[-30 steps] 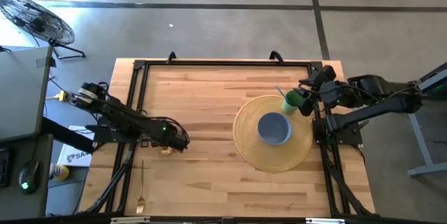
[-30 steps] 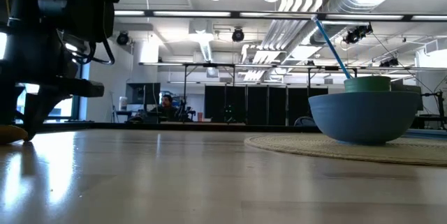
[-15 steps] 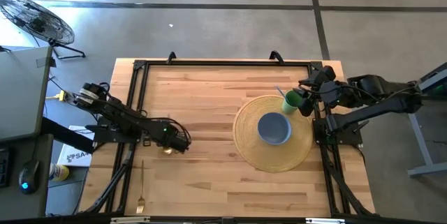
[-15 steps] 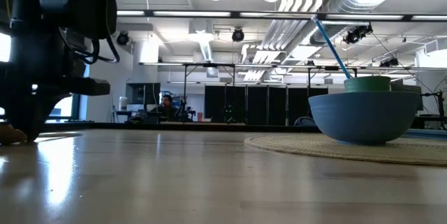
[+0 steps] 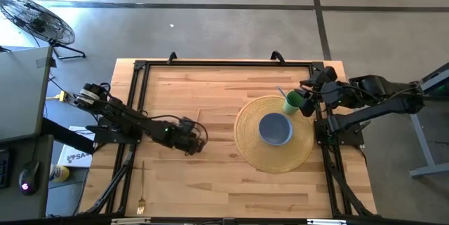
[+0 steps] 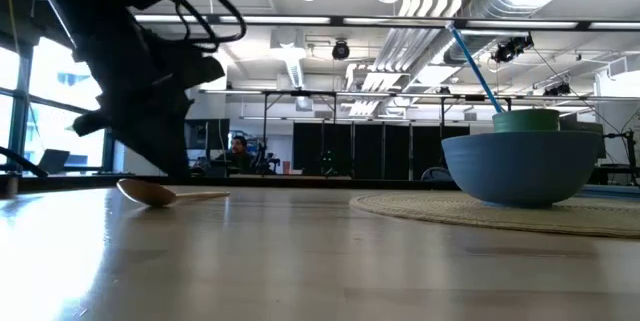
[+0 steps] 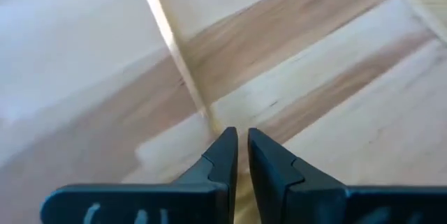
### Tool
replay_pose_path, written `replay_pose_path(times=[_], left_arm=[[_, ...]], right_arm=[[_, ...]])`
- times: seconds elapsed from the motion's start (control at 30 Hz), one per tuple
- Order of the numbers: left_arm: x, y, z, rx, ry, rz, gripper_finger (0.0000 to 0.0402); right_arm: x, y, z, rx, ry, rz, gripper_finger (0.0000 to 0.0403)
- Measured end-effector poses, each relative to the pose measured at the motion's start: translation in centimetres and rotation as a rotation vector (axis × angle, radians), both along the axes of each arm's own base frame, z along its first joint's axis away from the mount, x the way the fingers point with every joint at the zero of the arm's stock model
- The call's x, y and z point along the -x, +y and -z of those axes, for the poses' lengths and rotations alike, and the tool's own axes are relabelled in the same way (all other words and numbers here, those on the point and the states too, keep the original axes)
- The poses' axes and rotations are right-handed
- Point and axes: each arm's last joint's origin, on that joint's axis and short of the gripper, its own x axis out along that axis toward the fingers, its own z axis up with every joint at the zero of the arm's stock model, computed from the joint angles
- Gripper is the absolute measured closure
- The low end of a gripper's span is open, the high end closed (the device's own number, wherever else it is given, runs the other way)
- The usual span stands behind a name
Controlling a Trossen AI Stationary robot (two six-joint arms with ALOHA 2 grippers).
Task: Pick & Place Utensil
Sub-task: Put the gold spoon into the violet bowl
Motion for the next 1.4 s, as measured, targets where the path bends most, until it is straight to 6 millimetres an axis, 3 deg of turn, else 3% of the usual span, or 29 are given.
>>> replay_pose_path(times=[0.1,0.87,1.4], left_arm=[[-0.31,-0.06,-0.16,-0.035,-0.019,0.049,0.0367],[0.47,0.59,-0.03,-0.132,-0.014,-0.102,0.0366],[0.53,0.5,0.05,-0.158,0.063,0.033,0.0366]], right_arm=[[-0.01,0.01,0.01,-0.002,0.001,-0.003,0.0236],[-0.01,0.01,0.0,0.0,0.002,-0.004,0.0237],[0.0,0.01,0.01,-0.001,0.003,-0.005,0.0238]])
